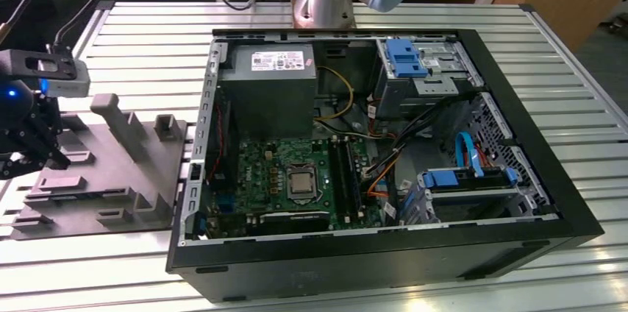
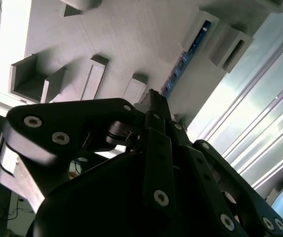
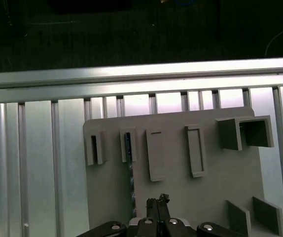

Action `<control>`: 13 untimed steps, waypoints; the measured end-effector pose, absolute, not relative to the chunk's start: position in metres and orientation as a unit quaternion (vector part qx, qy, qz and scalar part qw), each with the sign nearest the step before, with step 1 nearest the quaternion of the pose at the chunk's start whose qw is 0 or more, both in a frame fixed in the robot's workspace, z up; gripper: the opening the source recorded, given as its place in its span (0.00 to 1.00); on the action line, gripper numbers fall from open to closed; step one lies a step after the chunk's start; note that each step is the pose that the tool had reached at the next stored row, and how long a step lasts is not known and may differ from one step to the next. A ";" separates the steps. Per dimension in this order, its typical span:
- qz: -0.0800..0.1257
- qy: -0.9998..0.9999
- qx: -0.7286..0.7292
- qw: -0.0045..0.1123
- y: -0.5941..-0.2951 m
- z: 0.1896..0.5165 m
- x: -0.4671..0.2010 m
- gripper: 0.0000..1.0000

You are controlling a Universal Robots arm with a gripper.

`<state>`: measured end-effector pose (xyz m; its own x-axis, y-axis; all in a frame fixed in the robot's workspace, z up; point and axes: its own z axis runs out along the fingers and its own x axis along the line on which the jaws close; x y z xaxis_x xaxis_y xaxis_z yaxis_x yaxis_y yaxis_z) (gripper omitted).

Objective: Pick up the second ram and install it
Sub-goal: 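Pick up the second ram and move it above second insertion slot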

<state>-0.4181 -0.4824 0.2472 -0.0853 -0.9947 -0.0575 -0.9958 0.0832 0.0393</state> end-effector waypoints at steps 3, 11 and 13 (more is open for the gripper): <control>0.034 0.734 -0.678 0.008 -0.487 0.244 -0.418 0.10; 0.034 0.724 -0.689 0.007 -0.495 0.236 -0.418 0.10; 0.034 0.722 -0.691 0.007 -0.497 0.234 -0.418 0.10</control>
